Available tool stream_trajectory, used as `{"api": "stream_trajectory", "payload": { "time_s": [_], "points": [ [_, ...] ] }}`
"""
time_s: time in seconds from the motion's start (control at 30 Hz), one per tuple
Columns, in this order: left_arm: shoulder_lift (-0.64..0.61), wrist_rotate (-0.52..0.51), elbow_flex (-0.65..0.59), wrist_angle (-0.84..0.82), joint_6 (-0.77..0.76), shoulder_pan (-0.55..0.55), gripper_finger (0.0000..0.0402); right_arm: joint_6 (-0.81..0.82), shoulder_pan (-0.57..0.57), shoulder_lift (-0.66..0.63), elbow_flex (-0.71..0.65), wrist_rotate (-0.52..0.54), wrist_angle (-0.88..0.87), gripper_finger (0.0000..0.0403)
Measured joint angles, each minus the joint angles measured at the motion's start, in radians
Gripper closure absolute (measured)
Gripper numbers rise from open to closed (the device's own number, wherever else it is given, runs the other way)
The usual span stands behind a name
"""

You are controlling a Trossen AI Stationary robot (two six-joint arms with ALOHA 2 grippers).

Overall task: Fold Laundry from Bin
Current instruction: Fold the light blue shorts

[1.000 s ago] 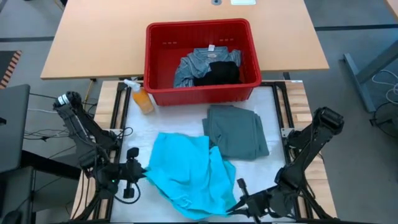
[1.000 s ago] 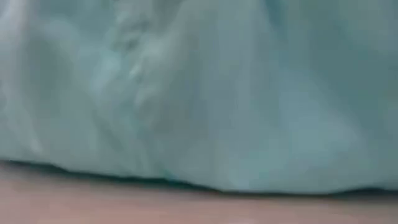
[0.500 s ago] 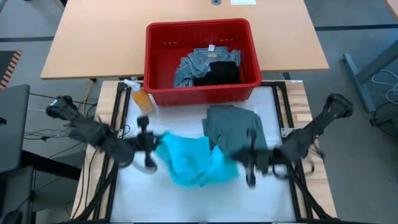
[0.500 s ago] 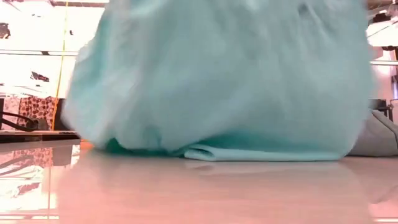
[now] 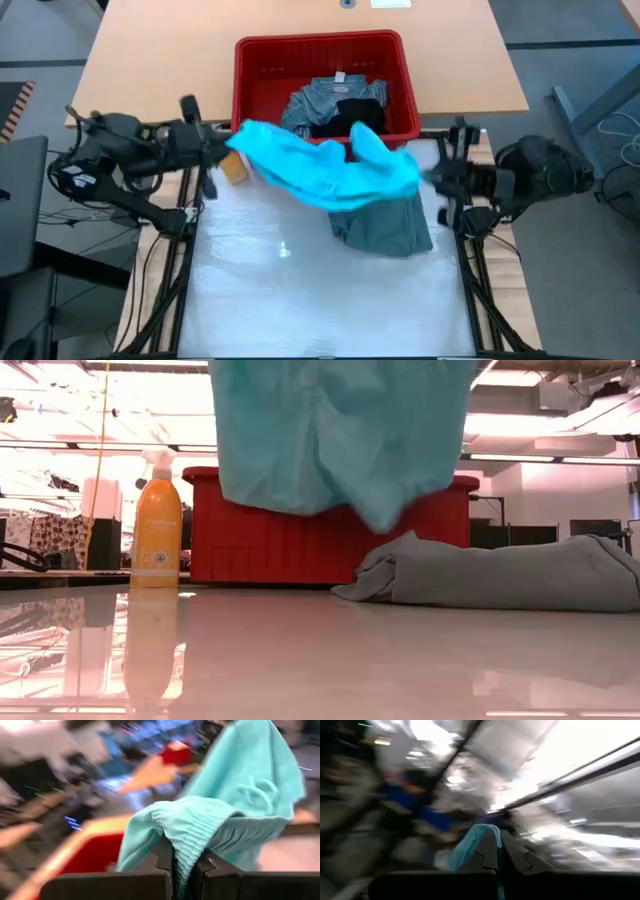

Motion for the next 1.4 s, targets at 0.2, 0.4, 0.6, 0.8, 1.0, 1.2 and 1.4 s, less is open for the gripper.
{"api": "stream_trajectory", "payload": {
  "time_s": [0.2, 0.4, 0.6, 0.8, 1.0, 1.2, 1.4],
  "points": [
    [0.003, 0.013, -0.208, -0.336, -0.354, -0.110, 0.0401, 0.304, 0.160, 0.083, -0.010, -0.026, -0.412, 0.0380],
    [-0.007, 0.096, -0.668, -0.283, -0.809, -0.344, 0.0401, 0.755, 0.380, 0.234, -0.193, 0.063, -0.440, 0.0380],
    [0.111, 0.060, -0.944, 0.183, -0.950, -0.594, 0.0401, 0.858, 0.526, 0.463, -0.230, 0.283, -0.231, 0.0380],
    [0.285, -0.002, -0.954, 0.241, -0.980, -0.689, 0.0396, 0.859, 0.510, 0.667, -0.163, 0.320, -0.229, 0.0380],
    [0.384, 0.169, -0.954, 0.209, -1.001, -0.687, 0.0337, 0.868, 0.461, 0.740, -0.098, 0.241, -0.244, 0.0380],
    [0.388, 0.288, -0.953, 0.048, -1.088, -0.687, 0.0263, 0.858, 0.451, 0.734, -0.054, 0.240, -0.294, 0.0379],
    [0.360, 0.297, -0.953, -0.116, -1.174, -0.687, 0.0218, 0.857, 0.428, 0.724, -0.015, 0.220, -0.334, 0.0379]
  ]
}}
